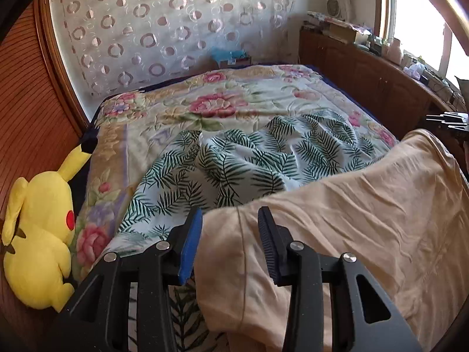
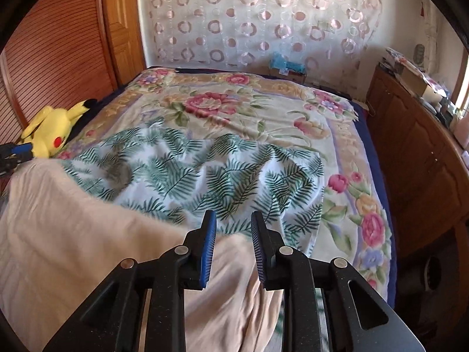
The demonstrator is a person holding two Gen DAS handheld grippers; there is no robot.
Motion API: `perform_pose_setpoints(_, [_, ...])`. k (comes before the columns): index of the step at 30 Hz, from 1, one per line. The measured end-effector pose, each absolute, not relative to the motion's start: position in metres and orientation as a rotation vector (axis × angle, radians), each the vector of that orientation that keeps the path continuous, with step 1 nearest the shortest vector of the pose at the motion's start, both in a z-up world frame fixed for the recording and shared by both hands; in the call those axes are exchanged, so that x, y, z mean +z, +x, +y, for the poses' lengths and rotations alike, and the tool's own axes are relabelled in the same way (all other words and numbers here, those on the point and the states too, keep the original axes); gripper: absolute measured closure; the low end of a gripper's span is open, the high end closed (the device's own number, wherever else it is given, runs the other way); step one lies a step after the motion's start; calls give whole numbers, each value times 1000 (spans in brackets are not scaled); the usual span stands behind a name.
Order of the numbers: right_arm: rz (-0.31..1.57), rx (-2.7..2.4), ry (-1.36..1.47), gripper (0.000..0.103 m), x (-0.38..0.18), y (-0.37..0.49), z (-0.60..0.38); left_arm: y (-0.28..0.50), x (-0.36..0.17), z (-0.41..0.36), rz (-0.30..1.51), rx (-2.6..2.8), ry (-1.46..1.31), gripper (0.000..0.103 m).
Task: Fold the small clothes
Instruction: 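Move both open tools to the folded shirt's edge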
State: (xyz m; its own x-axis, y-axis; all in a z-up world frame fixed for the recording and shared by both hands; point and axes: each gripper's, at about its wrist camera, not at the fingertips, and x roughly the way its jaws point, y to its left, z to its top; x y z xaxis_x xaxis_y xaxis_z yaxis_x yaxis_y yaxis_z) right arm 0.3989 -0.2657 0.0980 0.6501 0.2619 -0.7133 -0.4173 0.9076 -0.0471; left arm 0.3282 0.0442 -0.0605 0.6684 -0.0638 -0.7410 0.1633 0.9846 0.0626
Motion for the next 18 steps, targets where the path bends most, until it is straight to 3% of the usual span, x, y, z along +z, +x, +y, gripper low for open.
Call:
perform_pose_setpoints(2, [769, 397, -212, 73, 106, 379, -268, 317, -60, 47, 828, -140, 108, 63])
perform_pose_setpoints(3, [768, 398, -207, 59, 108, 369, -271, 312, -58, 47, 823, -139, 102, 62])
perform_pose_setpoints(5, [764, 396, -194, 49, 113, 352, -275, 302, -54, 46, 809, -154, 81, 62])
perform_pose_setpoints(18, [881, 365, -213, 50, 86, 326, -283, 282, -75, 45, 885, -200, 110, 61])
